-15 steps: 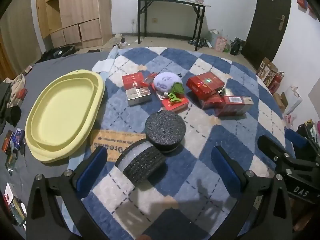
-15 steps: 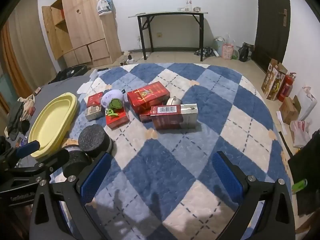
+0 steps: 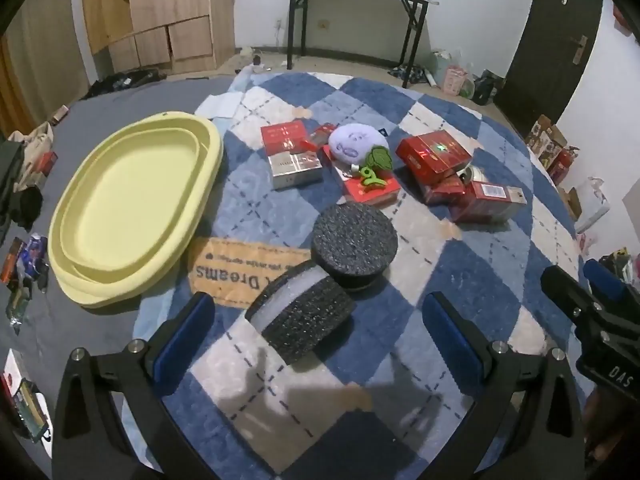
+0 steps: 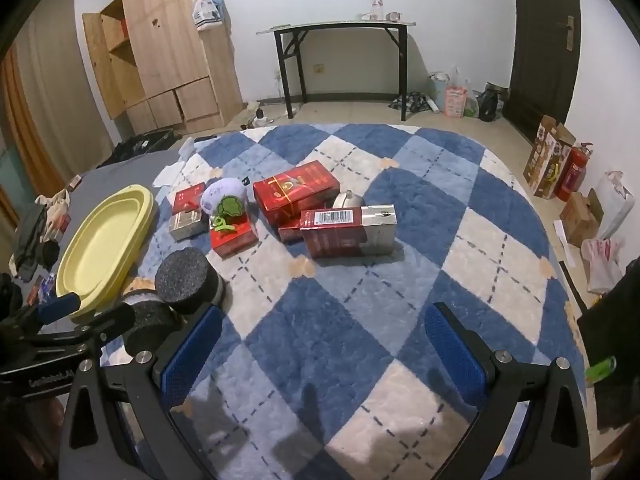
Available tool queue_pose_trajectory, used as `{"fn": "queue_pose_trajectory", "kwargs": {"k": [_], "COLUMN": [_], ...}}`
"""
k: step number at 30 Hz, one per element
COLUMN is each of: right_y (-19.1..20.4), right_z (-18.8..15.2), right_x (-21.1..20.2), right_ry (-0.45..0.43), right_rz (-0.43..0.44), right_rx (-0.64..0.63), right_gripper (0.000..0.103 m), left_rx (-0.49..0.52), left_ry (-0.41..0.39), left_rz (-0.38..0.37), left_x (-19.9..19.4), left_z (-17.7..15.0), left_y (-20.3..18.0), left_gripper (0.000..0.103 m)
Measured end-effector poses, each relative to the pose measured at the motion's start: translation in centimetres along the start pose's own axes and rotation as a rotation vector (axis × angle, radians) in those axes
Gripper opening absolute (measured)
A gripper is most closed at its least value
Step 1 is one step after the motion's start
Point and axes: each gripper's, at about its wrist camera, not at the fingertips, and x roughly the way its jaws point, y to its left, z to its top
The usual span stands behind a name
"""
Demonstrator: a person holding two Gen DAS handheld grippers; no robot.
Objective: Organize rigid objects
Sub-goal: 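Move the left gripper toward the black foam cylinder lying on its side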
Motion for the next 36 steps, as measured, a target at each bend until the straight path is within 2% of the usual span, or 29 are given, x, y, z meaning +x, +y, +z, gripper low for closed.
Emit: {"fn": "queue_pose_trajectory", "kwargs": {"k": [5, 14, 21, 31, 36], "right_y": [-0.9, -1.1, -0.8, -0.9, -0.9], "right_z": [0.7, 0.8, 0.8, 0.6, 0.6], "right_x": [0.2, 0.3, 0.4, 0.8, 0.8], "right_ry": [0.014, 0.013, 0.018, 0.028, 0.028], "right_rz": [0.007, 0.010, 0.008, 0.008, 0.009], "right_rx": [0.008, 0.017, 0.003, 0.008, 0.006], "right_gripper": [0.103, 0.103, 0.103, 0.103, 0.103], "left_rx": [0.029, 0.023, 0.029, 0.024, -0.015], "left_ry": [-0.016, -0.029, -0.045, -0.064, -0.024], "left_rz": [0.013, 0.008, -0.031, -0.011, -0.046], "left_x": [-0.1, -0.3, -0.7, -0.6, -0.2], "left_z": [-0.1, 0.0, 0.0, -0.1, -0.1], "left_y": [-0.5, -0.6, -1.0, -0.7, -0.2], "left_gripper": [0.103, 0.103, 0.103, 0.103, 0.103]}}
